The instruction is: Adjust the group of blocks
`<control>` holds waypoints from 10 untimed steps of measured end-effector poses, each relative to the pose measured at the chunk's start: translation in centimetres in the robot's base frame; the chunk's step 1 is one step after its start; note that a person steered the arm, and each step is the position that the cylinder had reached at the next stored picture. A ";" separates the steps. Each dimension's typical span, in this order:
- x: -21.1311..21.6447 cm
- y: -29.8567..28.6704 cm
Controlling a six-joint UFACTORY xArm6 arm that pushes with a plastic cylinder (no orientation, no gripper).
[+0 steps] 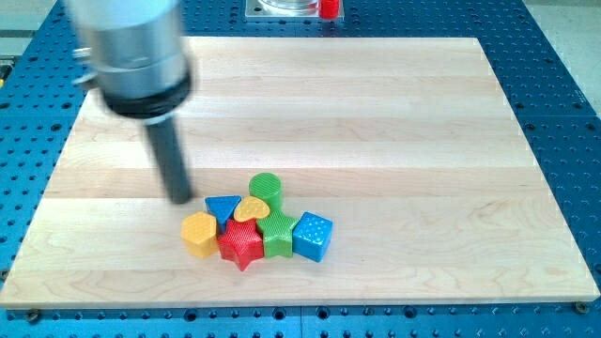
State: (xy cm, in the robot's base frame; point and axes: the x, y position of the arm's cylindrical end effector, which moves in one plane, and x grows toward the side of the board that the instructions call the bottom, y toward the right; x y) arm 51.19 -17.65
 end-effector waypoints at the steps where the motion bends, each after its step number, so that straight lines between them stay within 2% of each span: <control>1: 5.5 -4.9; 2: 8.1 -1.6; 4: 7.6 10.6; 6: 6.4 16.3; 8: 9.3 11.0; 10: 9.3 10.5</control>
State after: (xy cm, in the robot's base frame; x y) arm 60.46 -7.13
